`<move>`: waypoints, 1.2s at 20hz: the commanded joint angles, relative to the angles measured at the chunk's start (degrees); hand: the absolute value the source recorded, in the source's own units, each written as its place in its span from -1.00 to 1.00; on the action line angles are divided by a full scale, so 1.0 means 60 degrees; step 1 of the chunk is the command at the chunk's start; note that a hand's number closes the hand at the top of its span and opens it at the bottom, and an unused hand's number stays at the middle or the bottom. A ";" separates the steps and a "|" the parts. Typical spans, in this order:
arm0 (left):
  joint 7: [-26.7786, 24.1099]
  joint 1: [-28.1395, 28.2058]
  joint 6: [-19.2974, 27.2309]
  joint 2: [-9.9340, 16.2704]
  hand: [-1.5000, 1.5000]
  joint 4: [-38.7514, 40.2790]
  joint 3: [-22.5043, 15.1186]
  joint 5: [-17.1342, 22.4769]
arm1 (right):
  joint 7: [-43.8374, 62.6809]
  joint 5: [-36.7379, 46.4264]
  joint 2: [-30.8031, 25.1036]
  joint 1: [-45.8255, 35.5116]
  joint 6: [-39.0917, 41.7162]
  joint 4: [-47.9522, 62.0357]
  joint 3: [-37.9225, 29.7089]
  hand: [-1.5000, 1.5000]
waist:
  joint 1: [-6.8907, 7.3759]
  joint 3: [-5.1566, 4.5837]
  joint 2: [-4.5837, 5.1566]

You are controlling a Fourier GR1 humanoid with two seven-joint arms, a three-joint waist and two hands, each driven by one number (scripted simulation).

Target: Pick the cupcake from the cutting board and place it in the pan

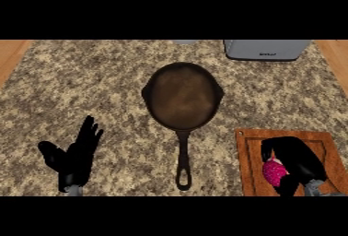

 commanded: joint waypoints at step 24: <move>0.0432 -0.0608 -0.0203 -0.0078 0.00 0.0515 -0.0381 -0.0165 | 1.1945 0.2843 0.3591 -0.7054 -0.3533 0.0486 0.5747 1.00 | 0.0967 0.0096 0.0135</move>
